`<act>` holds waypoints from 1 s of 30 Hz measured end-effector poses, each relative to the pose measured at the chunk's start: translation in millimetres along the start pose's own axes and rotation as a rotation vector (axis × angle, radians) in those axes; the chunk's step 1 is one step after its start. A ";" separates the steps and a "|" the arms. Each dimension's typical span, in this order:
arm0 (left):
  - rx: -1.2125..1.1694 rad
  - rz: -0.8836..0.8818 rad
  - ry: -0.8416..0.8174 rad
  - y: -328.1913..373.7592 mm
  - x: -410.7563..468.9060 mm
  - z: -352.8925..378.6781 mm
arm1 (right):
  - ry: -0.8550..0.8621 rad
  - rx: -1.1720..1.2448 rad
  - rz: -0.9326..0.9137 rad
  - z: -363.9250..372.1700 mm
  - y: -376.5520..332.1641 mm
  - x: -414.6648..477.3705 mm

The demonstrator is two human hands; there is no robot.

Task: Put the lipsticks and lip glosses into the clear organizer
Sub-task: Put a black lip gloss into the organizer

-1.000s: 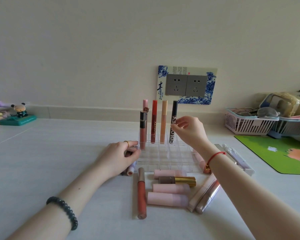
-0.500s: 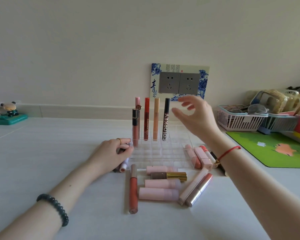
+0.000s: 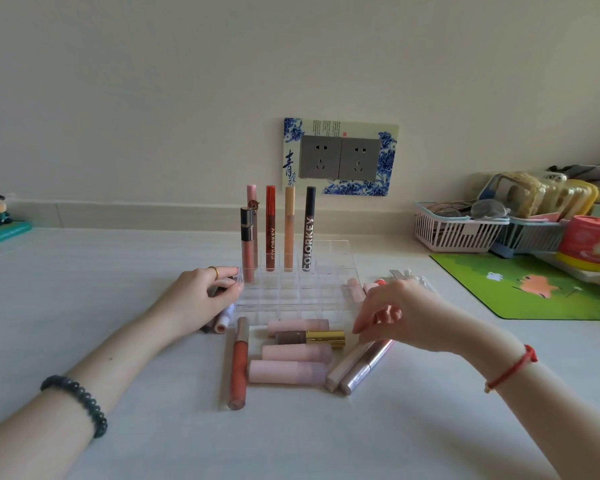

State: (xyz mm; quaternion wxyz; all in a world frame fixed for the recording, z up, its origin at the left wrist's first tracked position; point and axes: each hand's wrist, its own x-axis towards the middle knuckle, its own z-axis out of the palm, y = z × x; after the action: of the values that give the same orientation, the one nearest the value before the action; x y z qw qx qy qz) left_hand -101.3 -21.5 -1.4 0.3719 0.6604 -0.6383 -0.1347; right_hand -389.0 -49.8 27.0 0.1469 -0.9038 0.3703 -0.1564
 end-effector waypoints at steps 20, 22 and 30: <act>-0.007 -0.009 -0.017 1.5 -1.3 -0.8 | -0.137 -0.057 -0.029 -0.3 5.8 0.6; 0.012 0.001 -0.016 1.8 -1.2 -1.4 | -0.023 -0.019 -0.045 -7.1 3.3 -0.7; 0.082 0.027 -0.003 -0.4 0.3 -0.8 | 0.580 0.466 0.010 -28.2 -4.4 22.9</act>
State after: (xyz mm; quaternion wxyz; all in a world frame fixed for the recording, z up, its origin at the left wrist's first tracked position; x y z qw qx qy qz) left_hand -100.5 -21.6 -1.0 0.3454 0.6662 -0.6527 -0.1044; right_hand -381.8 -67.4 58.3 0.2385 -0.7622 0.3556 -0.4856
